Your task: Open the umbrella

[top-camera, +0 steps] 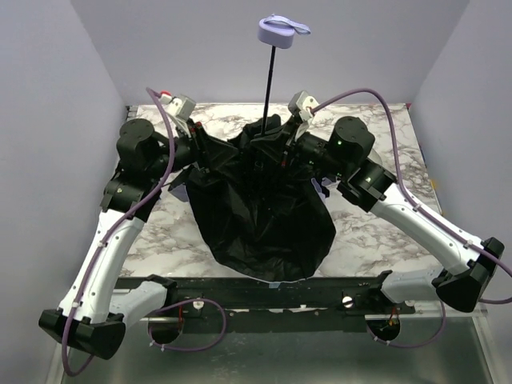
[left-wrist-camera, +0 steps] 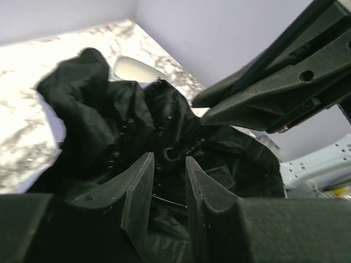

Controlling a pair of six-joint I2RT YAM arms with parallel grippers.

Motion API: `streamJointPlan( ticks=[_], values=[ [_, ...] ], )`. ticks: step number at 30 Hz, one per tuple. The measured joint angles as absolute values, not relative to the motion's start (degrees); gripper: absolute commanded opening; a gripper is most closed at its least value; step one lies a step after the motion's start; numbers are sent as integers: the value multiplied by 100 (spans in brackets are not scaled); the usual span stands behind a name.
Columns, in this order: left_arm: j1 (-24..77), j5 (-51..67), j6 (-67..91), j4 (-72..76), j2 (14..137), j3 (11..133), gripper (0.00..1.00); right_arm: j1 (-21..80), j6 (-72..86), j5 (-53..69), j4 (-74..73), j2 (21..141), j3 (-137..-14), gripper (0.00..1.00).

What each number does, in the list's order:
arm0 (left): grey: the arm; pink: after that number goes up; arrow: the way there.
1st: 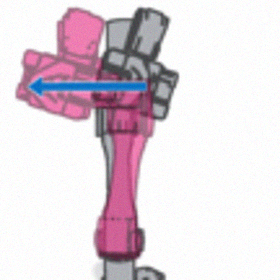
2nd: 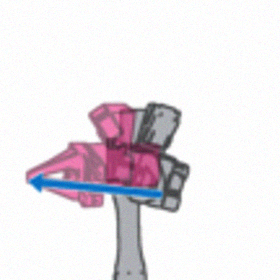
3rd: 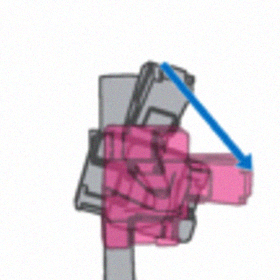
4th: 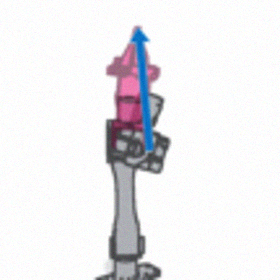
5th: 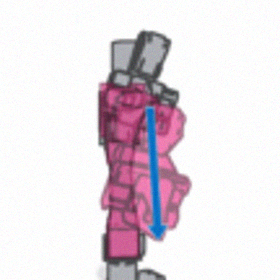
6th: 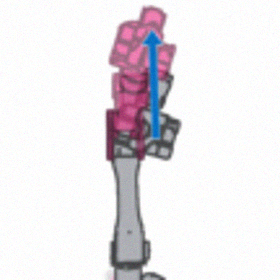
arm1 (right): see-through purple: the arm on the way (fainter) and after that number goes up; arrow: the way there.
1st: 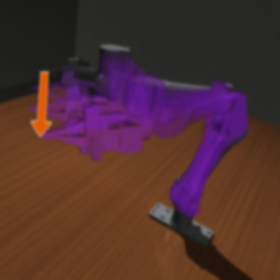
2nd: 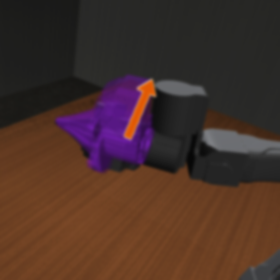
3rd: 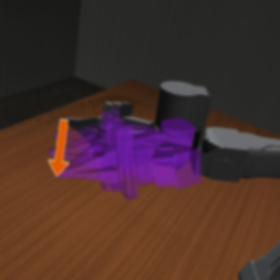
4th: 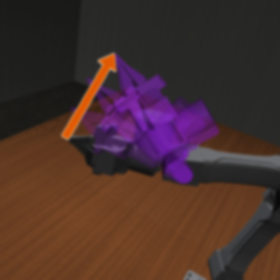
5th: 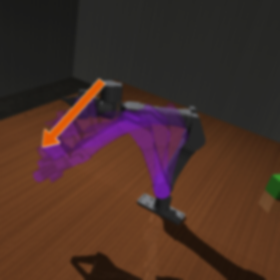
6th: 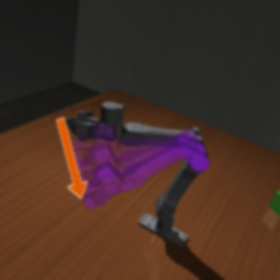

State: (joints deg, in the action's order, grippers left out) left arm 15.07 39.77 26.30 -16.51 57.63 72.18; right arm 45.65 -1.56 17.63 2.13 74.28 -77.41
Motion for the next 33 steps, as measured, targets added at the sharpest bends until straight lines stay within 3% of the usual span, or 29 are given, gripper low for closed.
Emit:
streamJointPlan(
  ticks=[7,21,33],
  values=[
    [2082,3938,2851,-1651,6106,7148,29,4565,-62,1896,344,7596,-7741,0],
    [2032,3229,2788,-2115,6755,6980,27,4567,386,2342,600,7618,-7747,0],
    [1170,2355,1874,-2668,6696,6604,50,4565,390,2856,403,7384,-7752,0]
  ],
)
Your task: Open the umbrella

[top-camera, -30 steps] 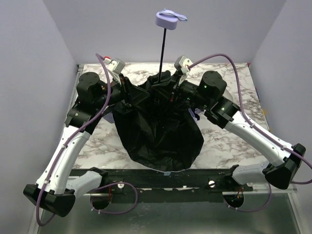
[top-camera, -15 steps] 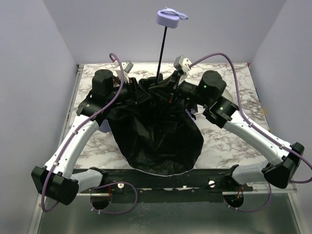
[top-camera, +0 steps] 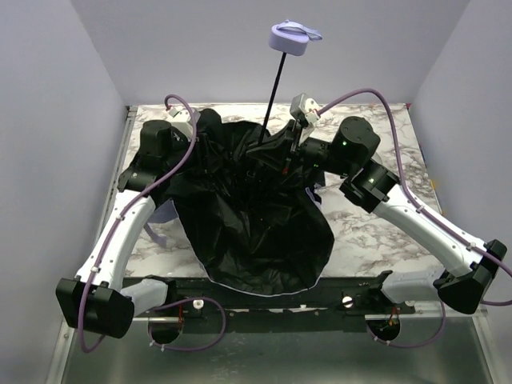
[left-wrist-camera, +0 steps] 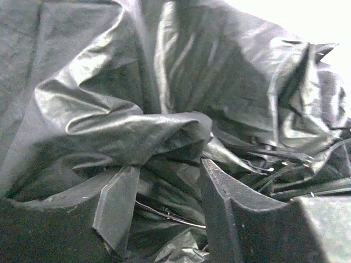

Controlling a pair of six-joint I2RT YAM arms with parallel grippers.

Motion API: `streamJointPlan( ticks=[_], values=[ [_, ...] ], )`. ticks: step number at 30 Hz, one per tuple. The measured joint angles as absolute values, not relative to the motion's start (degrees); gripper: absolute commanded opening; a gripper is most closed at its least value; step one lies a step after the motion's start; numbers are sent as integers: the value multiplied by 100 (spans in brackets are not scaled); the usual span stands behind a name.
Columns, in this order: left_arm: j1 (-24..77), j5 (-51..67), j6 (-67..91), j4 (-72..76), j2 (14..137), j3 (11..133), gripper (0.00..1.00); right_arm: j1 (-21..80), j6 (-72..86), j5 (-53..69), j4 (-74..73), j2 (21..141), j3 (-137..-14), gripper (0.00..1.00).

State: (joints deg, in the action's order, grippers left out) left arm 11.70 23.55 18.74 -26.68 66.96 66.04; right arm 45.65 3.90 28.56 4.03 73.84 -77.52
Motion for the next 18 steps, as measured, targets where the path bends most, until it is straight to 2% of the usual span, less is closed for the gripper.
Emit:
streamJointPlan(
  ticks=[5,10,18],
  values=[
    [1127,3114,1474,-2493,6366,6604,51,4565,346,3308,285,7373,-7752,0],
    [1098,4237,1413,-2276,5988,6928,42,4565,268,3837,49,7347,-7787,0],
    [1566,4956,1420,-2445,6047,7343,32,4565,117,4604,-91,7354,-7926,0]
  ],
)
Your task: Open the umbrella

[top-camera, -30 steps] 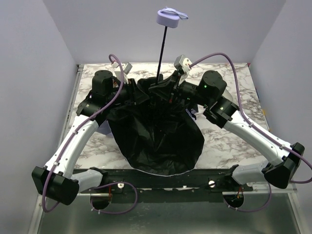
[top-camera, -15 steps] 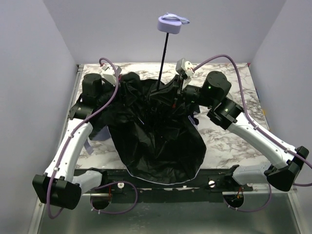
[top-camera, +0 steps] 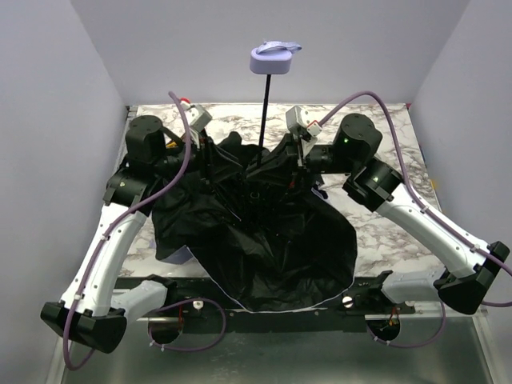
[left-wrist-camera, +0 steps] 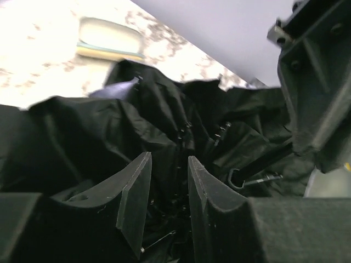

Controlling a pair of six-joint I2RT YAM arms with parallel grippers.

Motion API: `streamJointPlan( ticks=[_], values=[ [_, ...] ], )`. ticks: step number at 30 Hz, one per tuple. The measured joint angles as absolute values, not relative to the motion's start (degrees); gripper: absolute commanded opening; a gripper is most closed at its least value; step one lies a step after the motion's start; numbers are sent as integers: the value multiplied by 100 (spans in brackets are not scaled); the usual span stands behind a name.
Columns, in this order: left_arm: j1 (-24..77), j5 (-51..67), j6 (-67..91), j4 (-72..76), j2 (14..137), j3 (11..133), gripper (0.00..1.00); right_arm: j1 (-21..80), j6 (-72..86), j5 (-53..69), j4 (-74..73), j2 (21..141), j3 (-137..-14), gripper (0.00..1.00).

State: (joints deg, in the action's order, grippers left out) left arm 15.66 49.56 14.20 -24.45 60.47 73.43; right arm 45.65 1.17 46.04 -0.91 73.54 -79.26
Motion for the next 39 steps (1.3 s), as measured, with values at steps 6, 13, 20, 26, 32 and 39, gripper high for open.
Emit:
streamJointPlan(
  ticks=[6,13,20,26,32,39],
  values=[
    [2331,5194,1415,-2947,6396,7352,31,4565,-54,5092,-185,7511,-8294,0],
    [2711,5245,1570,-3015,6595,7279,31,4565,-62,5459,-290,7734,-8519,0],
    [2864,5172,1715,-3006,6917,7258,38,4598,49,5695,-318,7944,-8665,0],
    [2805,4576,1791,-2995,7094,7255,45,4624,137,5732,-325,8005,-8733,0],
    [2506,4032,1876,-2969,7181,7183,61,4633,143,5680,-327,8005,-8825,0],
    [2134,3959,1833,-2995,7231,7161,70,4633,56,5437,-362,8005,-8816,0]
  ],
)
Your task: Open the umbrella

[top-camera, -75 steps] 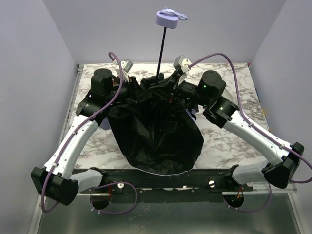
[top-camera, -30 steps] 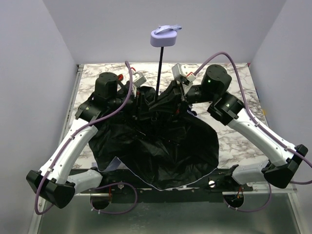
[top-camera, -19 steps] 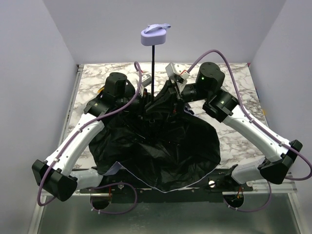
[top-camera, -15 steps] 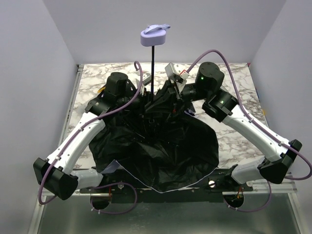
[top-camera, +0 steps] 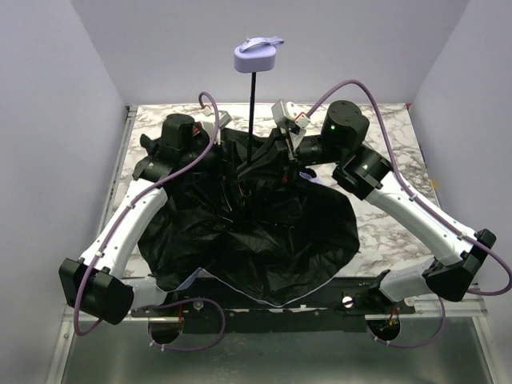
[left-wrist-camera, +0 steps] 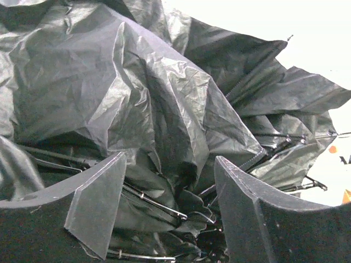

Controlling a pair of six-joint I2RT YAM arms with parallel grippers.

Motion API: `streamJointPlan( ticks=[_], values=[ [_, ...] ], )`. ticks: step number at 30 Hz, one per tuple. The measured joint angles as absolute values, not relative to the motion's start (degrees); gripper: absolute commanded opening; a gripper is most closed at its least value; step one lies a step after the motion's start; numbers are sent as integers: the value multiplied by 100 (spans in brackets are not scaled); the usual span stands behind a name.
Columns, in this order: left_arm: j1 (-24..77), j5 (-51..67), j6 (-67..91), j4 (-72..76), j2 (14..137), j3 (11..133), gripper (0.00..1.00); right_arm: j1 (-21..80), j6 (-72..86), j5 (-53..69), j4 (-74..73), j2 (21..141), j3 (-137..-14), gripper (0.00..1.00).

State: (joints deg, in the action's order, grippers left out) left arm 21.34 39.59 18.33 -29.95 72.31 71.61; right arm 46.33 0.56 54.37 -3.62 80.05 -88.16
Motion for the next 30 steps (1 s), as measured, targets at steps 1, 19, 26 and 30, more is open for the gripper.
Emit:
streamJointPlan(
  ticks=[1,19,26,30],
  values=[
    [2032,4056,1822,-2965,7216,7159,71,4633,54,5424,-368,8005,-8812,0],
    [1756,5518,1238,-2847,6790,7830,46,4672,311,5717,-480,7940,-8796,0],
    [2611,5795,788,-3183,6831,8108,26,4683,429,5931,-484,7985,-8799,0],
    [2904,5970,683,-3422,7050,8121,17,4683,412,6018,-532,8060,-8831,0]
  ],
)
